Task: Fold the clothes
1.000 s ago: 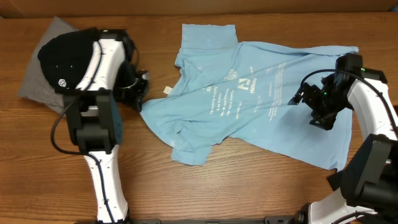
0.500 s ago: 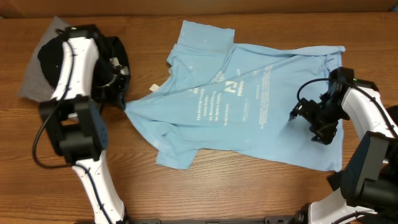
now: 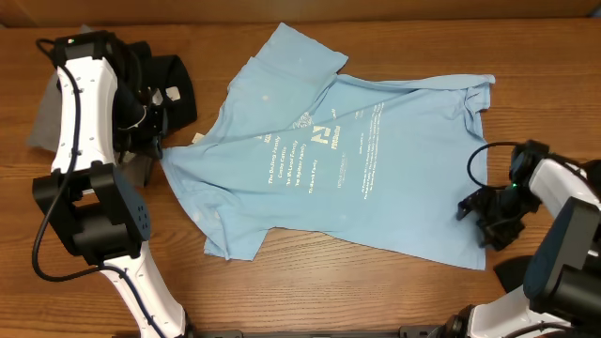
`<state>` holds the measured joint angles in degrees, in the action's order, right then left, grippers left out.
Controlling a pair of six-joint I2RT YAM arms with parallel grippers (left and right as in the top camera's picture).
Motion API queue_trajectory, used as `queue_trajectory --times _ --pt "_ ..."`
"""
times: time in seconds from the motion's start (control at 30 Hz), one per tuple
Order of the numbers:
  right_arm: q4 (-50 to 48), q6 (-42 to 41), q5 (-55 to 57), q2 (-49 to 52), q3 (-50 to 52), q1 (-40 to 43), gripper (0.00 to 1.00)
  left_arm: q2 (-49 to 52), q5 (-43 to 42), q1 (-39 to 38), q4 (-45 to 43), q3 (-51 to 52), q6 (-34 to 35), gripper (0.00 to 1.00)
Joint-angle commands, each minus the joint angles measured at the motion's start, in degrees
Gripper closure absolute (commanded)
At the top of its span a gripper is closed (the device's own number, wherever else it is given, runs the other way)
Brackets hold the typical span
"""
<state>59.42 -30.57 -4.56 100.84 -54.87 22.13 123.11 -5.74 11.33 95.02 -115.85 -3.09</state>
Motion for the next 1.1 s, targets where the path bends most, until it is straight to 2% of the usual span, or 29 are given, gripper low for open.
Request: queue_trajectory --times 0.0,0.03,0.1,0.13,0.17,0.3,0.4,0.6,0.77,0.83,0.9,0.93,1.07 --pt "-1.31 -1.16 2.14 -0.52 3.32 0.17 0.58 -0.63 0.85 -0.26 0.11 -0.61 0.94 0.96" --pt "-1.25 -2.01 3.45 -0.55 3.39 0.52 0.72 -0.63 0.87 -0.26 0.11 -0.61 0.94 0.95" --pt "-0.37 -5.81 7.89 -0.55 3.37 1.81 0.89 -0.63 0.87 -0.26 0.09 -0.61 0.94 0.91" --pt "-0.02 -7.69 10.71 -0.55 3.37 2.97 0.95 -0.63 0.87 -0.26 0.09 -0.61 0.94 0.91" --pt "0.11 -8.72 12.92 -0.55 3.37 4.37 0.96 -0.63 0.85 -0.26 0.09 -0.61 0.94 0.91" --pt "0.98 -8.94 14.82 -0.57 1.88 11.19 0.96 -0.63 0.85 -0.26 0.07 -0.61 0.92 0.90" --pt "1.57 -8.85 13.29 -0.57 0.79 14.97 0.96 -0.63 0.46 -0.46 -0.83 -0.61 0.85 0.81" --pt "1.40 -6.36 8.90 -0.68 -0.35 16.13 0.81 -0.63 -13.20 -2.99 -7.48 -0.61 -7.65 0.68" --pt "3.76 -5.18 6.25 -2.75 -4.83 16.15 0.73 -0.59 -14.91 -8.09 -17.77 -0.52 -9.81 0.60" --pt "4.96 -5.14 5.46 -4.20 -6.78 16.15 0.70 -0.20 -14.10 -10.19 -21.73 -0.48 -9.77 0.65" --pt "6.19 -5.01 5.22 -5.88 -8.59 16.13 0.67 0.66 -13.27 -12.20 -24.90 -0.48 -9.70 0.80" --pt "6.78 -4.98 5.25 -6.82 -9.42 16.15 0.66 1.42 -13.05 -13.11 -26.12 -0.48 -9.60 0.94" --pt "8.04 -3.32 3.56 -10.12 -11.50 16.13 0.58 5.03 -11.56 -15.19 -29.24 -0.48 -7.48 0.96"
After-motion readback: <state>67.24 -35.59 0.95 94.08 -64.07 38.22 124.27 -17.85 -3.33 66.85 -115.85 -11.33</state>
